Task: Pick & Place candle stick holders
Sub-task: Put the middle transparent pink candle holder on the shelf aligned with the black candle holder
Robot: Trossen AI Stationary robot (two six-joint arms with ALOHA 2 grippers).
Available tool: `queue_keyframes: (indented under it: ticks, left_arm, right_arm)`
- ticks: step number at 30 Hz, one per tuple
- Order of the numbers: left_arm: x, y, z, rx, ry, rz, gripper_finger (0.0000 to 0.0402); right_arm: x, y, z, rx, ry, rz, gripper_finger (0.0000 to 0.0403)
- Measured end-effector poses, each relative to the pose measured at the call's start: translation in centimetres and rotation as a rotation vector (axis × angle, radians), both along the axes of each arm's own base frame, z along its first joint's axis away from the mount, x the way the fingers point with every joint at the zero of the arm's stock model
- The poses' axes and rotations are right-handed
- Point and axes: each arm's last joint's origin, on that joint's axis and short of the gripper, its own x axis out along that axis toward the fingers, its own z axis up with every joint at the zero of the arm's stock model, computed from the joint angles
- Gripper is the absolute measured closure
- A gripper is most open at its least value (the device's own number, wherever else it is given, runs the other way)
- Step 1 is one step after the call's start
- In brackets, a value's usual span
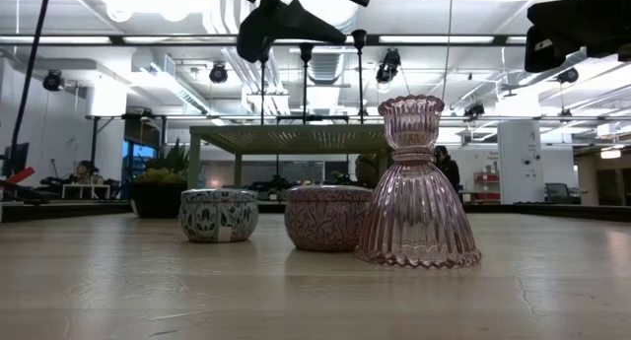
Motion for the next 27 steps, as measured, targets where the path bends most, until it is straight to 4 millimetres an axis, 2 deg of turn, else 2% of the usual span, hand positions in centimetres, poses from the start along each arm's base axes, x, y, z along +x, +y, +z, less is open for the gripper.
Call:
queue_keyframes:
  ticks: [7, 23, 27]
  left_arm:
    - [1.0, -0.9, -0.8, 0.054, -0.028, -0.071, 0.0183]
    - [4.2, -2.4, -5.9, 0.136, -0.005, -0.208, 0.0183]
    - [4.3, -2.6, -6.3, 0.138, -0.002, -0.214, 0.0183]
  right_arm:
    - [0.0, 0.0, 0.0, 0.000, 0.000, 0.000, 0.0394]
    - [0.0, 0.0, 0.0, -0.001, 0.000, 0.000, 0.0394]
    - [0.0, 0.0, 0.0, 0.000, 0.000, 0.000, 0.0394]
